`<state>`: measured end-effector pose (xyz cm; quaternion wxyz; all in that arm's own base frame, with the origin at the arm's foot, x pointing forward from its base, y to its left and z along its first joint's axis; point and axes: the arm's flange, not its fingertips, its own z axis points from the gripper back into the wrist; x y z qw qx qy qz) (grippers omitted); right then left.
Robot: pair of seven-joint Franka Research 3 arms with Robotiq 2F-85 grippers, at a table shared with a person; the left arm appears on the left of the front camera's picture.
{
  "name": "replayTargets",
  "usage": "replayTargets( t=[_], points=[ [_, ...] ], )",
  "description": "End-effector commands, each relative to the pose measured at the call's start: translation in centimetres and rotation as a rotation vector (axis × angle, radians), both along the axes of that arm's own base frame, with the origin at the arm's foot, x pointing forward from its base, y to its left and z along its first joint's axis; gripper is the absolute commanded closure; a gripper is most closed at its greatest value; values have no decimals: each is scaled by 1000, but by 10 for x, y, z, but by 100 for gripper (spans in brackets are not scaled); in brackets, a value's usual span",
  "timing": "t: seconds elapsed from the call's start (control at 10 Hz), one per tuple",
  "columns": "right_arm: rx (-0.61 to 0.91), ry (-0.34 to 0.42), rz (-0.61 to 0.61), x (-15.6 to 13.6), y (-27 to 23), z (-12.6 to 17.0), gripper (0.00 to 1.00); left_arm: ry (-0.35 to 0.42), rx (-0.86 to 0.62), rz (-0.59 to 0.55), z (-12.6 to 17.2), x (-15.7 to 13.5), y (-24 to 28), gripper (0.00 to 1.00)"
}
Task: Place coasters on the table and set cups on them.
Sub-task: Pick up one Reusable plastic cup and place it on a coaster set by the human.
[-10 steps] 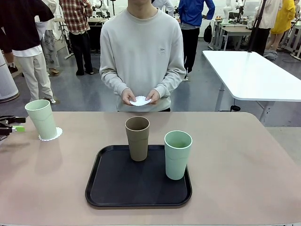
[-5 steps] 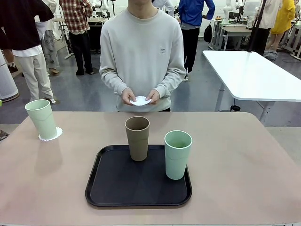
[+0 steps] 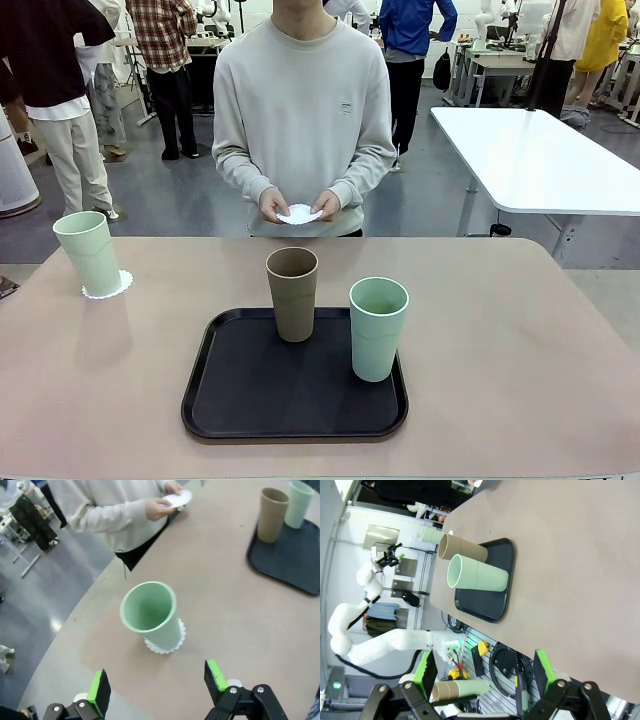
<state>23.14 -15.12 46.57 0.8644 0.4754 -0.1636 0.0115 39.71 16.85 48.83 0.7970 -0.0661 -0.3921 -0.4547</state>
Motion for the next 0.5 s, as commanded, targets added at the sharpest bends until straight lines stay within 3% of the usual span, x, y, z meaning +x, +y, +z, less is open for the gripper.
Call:
replayTargets(
  t=[0.0, 0.1, 0.4],
  points=[
    [6, -2, 1, 0, -1, -1, 0, 26, 91, -10, 10, -22, -40, 0],
    [6, -2, 1, 0, -1, -1, 0, 45, 150, -32, 17, -31, -56, 0],
    [6, -2, 1, 0, -1, -1, 0, 103, 366, -104, -2, -58, -99, 0]
  ],
)
